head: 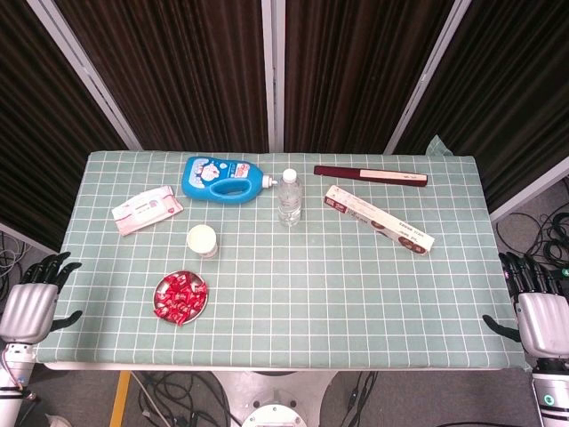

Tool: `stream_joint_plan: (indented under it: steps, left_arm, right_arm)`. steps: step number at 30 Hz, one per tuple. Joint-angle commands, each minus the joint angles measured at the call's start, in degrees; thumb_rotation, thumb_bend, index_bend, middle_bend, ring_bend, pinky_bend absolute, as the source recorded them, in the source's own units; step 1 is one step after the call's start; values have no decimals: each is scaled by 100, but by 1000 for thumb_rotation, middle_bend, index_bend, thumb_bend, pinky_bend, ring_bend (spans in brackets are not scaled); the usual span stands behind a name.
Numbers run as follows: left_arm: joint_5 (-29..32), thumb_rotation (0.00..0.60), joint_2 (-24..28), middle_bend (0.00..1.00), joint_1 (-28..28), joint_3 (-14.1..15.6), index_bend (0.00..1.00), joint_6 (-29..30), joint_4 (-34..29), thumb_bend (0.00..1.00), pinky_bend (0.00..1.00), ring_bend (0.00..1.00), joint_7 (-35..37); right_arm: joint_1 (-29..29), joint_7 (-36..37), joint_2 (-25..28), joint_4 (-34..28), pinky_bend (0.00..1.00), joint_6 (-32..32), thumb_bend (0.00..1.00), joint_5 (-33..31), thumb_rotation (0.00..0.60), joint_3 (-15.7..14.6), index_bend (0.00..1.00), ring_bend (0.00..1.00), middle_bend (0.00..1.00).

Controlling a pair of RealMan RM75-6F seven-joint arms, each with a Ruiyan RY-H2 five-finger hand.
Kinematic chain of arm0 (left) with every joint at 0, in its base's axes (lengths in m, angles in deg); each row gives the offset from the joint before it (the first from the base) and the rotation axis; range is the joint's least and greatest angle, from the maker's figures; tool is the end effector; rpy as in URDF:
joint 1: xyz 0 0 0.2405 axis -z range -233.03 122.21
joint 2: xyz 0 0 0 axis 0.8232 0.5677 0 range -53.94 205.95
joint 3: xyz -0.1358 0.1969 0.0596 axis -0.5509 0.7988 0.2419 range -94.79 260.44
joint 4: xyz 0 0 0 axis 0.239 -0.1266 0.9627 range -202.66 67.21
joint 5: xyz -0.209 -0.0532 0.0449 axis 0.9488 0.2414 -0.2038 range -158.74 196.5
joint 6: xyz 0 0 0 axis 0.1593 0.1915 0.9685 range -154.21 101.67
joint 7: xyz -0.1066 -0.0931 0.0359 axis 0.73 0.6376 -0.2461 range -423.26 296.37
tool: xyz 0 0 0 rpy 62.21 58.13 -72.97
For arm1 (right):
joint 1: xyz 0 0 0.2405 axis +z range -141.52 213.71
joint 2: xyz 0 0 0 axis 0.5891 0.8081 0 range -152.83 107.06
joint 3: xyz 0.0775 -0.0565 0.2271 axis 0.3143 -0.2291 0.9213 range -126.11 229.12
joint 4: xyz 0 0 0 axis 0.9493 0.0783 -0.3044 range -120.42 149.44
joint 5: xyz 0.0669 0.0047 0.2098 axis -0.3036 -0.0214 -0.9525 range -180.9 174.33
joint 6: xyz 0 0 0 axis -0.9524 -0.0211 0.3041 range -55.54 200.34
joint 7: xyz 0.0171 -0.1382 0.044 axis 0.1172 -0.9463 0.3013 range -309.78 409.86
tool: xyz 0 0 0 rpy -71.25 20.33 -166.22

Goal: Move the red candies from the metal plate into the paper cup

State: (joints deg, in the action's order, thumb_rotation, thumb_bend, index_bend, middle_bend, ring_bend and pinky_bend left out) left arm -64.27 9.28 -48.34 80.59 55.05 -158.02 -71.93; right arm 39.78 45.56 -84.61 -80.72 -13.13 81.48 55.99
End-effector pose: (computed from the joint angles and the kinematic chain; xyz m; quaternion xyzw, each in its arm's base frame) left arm -0.3134 0.1927 0.1269 -0.6277 -0.3671 -0.3288 0.6026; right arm -0.3032 -0.1826 0.1600 0.5908 -0.3669 0.3712 0.6153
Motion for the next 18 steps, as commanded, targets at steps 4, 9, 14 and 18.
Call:
stream_joint_plan:
  steps: [4,9,14,18]
  left_arm:
    - [-43,600,-133,206,-41,-50,269,191,84,79,197,132,2]
    - [-176,600,-157,206,-21,-79,269,301,125,79,225,132,109]
    - [-283,600,-121,231,102,-120,291,233,98,78,495,272,122]
    - [-481,600,-116,368,329,-128,387,14,98,77,880,594,398]
  right_arm:
    - [-2,37,20,-15,104,-36,22,24,600,14,0,0,83]
    - [-25,103,39,1,104,-65,23,22,600,13,0,0,83]
    - [-35,194,51,44,104,-107,22,14,600,43,0,0,83]
    - [-4,220,64,66,104,-62,23,13,600,55,0,0,83]
